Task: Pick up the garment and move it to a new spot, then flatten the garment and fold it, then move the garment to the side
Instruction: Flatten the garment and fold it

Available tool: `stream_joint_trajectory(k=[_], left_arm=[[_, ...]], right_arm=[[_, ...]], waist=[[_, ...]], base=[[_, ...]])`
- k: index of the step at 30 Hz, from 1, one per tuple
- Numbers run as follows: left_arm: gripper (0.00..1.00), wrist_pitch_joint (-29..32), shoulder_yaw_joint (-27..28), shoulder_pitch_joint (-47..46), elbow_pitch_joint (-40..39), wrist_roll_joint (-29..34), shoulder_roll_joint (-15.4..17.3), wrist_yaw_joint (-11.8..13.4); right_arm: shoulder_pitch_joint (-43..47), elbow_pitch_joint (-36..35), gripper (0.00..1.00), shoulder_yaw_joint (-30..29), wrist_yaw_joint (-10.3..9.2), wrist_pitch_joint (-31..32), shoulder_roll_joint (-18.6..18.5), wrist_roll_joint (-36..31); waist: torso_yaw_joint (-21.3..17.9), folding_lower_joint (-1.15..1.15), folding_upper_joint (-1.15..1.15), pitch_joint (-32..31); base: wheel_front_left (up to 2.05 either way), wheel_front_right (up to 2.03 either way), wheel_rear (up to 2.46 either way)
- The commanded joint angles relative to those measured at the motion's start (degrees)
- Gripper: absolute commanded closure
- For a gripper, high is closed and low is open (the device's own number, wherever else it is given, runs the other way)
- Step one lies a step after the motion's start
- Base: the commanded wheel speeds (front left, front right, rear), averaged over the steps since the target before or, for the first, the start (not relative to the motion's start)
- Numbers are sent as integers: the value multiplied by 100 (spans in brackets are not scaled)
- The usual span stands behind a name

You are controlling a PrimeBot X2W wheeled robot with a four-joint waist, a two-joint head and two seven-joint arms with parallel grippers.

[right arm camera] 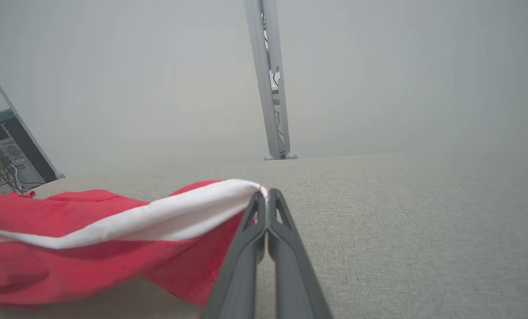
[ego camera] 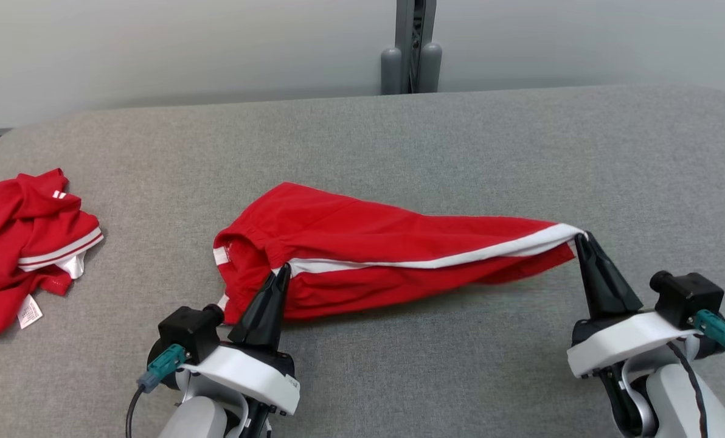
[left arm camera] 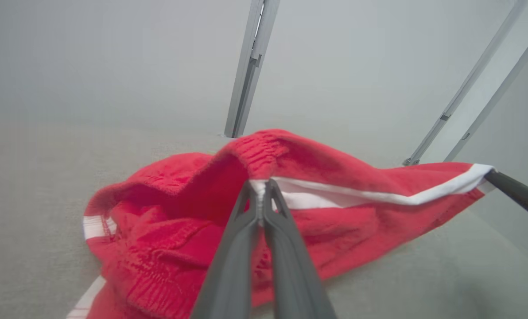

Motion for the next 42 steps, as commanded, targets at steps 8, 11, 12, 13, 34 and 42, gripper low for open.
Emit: stream_joint_trajectory(k=[8,11,12,13,34,42], left_arm=[[100,65,92,-142,-390,10,192,62],[100,143,125,-219,-539,19,256,123],[100,186,124,-253,-582,30,272,136],[100,213,131,-294,-627,34,290,141],[100,1045,441,-1725,-1097,-382,399,295],[100,1196,568,-2437,-1036,-332,466,471]], right_arm=[[-248,-548,100,-13,1,318,-279,-351],[-357,-702,100,-1,1,467,-360,-413],[-401,-748,100,15,1,512,-392,-437],[-450,-797,100,37,1,551,-427,-450],[-2203,-987,100,690,1,1264,-1247,-377],[-2982,-675,100,651,1,1136,-1325,-414]], waist=[[-61,0,0,-333],[-83,0,0,-405],[-89,0,0,-420],[-95,0,0,-436],[-190,0,0,-661],[-199,0,0,-721]], base=[[0,0,0],[0,0,0],[0,0,0],[0,0,0],[0,0,0],[0,0,0]])
